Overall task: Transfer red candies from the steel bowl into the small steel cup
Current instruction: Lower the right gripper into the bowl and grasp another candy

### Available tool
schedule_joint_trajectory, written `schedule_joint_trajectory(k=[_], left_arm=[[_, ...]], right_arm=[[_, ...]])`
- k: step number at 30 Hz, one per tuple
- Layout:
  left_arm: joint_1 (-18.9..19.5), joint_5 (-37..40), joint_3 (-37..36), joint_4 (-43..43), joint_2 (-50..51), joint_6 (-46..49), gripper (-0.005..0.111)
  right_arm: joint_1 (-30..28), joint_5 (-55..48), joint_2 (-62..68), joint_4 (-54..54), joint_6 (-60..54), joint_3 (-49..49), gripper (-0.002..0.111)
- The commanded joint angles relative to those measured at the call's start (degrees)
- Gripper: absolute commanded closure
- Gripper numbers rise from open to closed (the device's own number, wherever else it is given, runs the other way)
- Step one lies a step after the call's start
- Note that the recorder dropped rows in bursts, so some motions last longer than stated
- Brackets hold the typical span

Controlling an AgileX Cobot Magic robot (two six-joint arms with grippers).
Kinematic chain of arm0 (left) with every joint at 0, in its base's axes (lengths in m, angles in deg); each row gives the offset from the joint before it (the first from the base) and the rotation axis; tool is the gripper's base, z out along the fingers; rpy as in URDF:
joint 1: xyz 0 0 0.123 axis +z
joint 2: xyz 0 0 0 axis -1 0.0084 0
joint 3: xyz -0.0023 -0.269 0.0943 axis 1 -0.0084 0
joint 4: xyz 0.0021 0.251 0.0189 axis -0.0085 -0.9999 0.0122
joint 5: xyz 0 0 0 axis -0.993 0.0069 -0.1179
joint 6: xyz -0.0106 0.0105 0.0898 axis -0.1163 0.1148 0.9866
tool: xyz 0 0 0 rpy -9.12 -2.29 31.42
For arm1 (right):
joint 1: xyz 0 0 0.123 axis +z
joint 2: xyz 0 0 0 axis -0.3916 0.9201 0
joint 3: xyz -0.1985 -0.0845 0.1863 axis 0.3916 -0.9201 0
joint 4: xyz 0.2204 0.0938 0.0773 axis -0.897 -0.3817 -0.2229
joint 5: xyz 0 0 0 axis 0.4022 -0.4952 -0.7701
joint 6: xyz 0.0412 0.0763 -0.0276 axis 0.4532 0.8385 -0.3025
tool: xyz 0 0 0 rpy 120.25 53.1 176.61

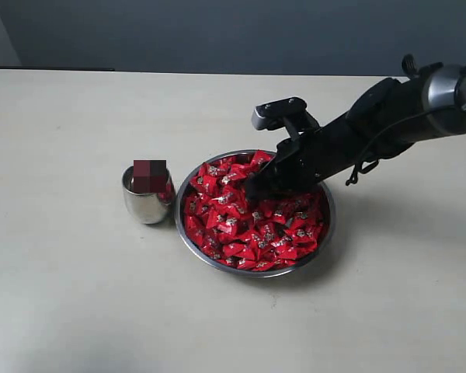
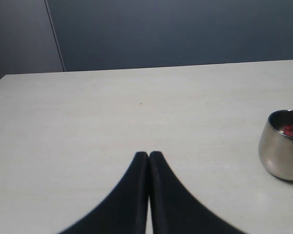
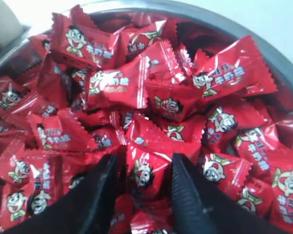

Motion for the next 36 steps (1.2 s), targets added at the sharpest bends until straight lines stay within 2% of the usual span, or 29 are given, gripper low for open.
schedule_joint_trajectory(k=[1,9,14,28,30,34,36], left_arm=[[0.0,-0.1,-0.2,0.1,-0.3,-0.1,0.106],[0.0,-0.1,-0.2,0.1,-0.3,-0.1,0.106],[0.0,-0.1,-0.2,0.1,-0.3,-0.1,0.106],[0.0,-0.1,-0.2,0.1,-0.3,-0.1,0.106],[0.0,-0.1,-0.2,0.1,-0.3,-0.1,0.106],[0.0,-0.1,-0.2,0.1,-0.3,-0.1,0.106],[0.0,-0.1,-0.2,0.1,-0.3,-0.1,0.106]], right_arm=[[0.3,0.0,0.7,-0.1,-0.1,0.3,0.071],[0.3,-0.7,0.7,1.6,0.0,0.3,0.071],[0.3,-1.5,0.7,6.2,3.6,0.3,0.071],[0.3,-0.9,0.7,6.6,4.9,0.3,0.072],[0.3,-0.6,0.7,6.6,5.2,0.3,0.079],[0.3,-0.6,0.7,7.2,5.2,0.3,0.105],[0.3,-0.6,0.7,7.6,5.2,0.3,0.109]])
